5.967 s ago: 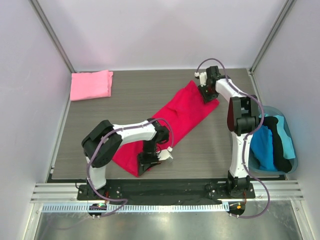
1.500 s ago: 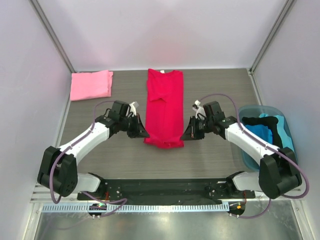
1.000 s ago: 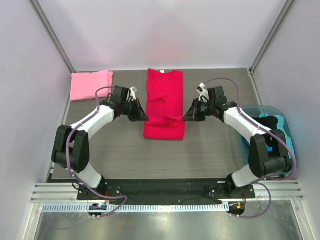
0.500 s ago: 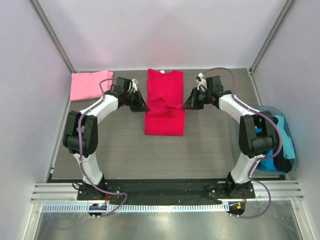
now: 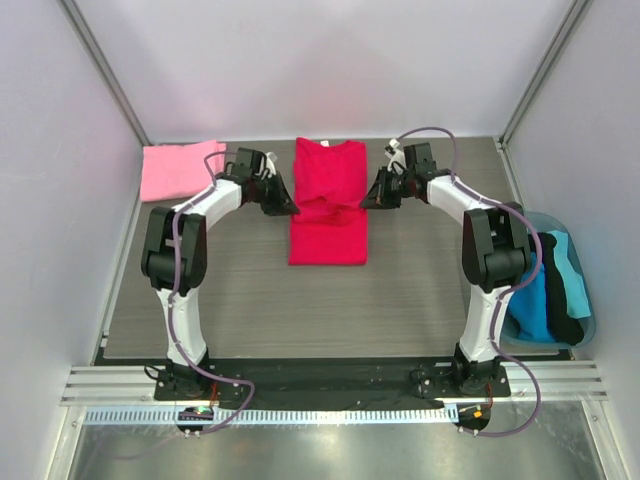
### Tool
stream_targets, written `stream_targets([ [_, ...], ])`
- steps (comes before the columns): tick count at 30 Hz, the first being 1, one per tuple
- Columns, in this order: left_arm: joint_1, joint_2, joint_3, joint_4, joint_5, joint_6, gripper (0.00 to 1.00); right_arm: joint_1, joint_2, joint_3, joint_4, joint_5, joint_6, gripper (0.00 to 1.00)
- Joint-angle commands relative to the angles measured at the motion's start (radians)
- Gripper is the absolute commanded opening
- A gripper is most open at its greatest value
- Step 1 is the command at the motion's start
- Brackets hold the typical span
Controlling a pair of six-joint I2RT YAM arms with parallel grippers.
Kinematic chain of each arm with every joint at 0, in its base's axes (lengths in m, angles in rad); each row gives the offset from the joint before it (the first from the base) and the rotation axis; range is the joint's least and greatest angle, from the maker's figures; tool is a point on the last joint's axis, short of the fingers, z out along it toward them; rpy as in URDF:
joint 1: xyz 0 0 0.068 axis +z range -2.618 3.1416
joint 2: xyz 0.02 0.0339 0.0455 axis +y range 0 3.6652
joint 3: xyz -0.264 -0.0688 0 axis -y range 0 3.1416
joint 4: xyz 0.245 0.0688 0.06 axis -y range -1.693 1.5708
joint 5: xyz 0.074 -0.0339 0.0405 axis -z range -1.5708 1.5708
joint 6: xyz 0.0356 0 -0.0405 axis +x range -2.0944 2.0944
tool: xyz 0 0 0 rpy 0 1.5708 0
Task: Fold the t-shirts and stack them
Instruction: Fold the tshirt
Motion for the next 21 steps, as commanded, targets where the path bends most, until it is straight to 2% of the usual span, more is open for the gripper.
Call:
stream_targets([
  [1, 0.011, 0.004, 0.042, 0.022, 0.004, 0.011, 0.07, -0.003, 0.016, 0.066, 0.020, 0.009, -0.022, 0.05],
  [11, 0.018, 0.066, 0.119, 0.053, -0.007, 0.017, 0.12, -0.004, 0.038, 0.081, 0.030, 0.033, -0.041, 0.04],
  [12, 0.018, 0.072, 0.136, 0.050, -0.007, 0.020, 0.17, -0.008, 0.034, 0.080, 0.036, 0.036, -0.045, 0.20],
  [13, 0.018, 0.073, 0.139, 0.044, -0.021, 0.021, 0.20, -0.011, 0.033, 0.080, 0.053, 0.041, -0.045, 0.30],
  [14, 0.019, 0.067, 0.142, 0.035, -0.033, 0.026, 0.22, -0.012, 0.030, 0.086, 0.062, 0.053, -0.044, 0.45],
  [15, 0.021, 0.058, 0.140, 0.010, -0.042, 0.023, 0.25, -0.018, 0.021, 0.096, 0.065, 0.069, -0.038, 0.56],
  [18, 0.047, -0.028, 0.093, -0.022, -0.064, 0.000, 0.29, -0.044, -0.019, 0.144, 0.050, 0.075, -0.041, 0.60],
  [21, 0.074, -0.136, -0.013, -0.069, -0.062, -0.020, 0.33, -0.069, -0.073, 0.104, -0.028, 0.038, -0.027, 0.61],
])
